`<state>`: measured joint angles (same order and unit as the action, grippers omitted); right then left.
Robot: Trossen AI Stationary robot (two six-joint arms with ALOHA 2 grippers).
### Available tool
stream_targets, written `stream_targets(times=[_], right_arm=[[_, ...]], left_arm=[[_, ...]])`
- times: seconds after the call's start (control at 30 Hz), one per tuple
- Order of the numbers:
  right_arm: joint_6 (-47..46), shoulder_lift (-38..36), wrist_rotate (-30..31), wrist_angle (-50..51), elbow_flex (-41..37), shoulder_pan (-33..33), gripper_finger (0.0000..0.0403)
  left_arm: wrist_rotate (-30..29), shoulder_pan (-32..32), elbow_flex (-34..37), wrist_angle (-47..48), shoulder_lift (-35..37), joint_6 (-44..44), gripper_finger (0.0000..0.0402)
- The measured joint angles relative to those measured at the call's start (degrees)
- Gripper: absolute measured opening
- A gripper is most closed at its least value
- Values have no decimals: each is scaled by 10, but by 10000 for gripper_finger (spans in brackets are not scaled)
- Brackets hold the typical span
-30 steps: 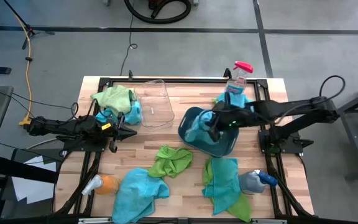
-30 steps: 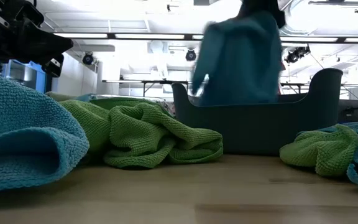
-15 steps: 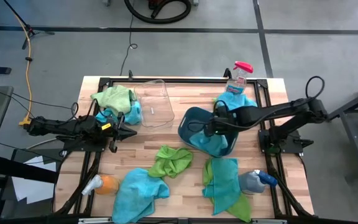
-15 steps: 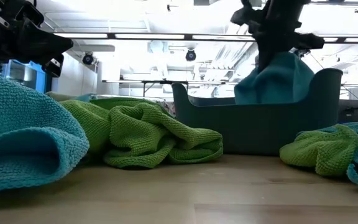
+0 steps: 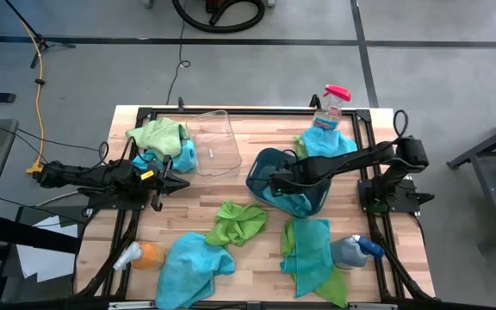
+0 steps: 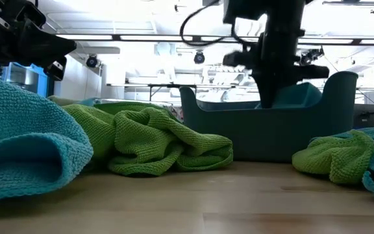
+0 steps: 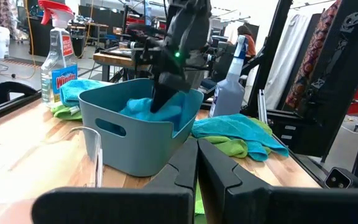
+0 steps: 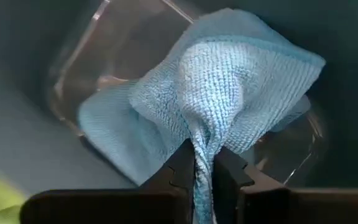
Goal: Sort microfiber towel by color & place in baskets
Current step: Put the blue towel into the blue bin
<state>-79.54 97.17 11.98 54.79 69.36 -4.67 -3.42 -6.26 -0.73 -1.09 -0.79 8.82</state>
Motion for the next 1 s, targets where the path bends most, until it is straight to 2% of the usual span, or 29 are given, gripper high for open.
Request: stream_targets(times=[0.3,0.5,0.67,0.87,1.0], right_arm=[[73,10,-28,-24,0,22,168],[147,-3,-95,-24,0,33,235],[158,-65,-85,-20,0,33,246],[188,-182,-30,-23,0,39,247],[241,-255,19,-56,0,39,247]], left_arm=[[0,0,0,0,0,0,0],[0,0,0,0,0,0,0],[0,0,0,0,0,0,0],[0,0,0,0,0,0,0],[0,0,0,0,0,0,0]])
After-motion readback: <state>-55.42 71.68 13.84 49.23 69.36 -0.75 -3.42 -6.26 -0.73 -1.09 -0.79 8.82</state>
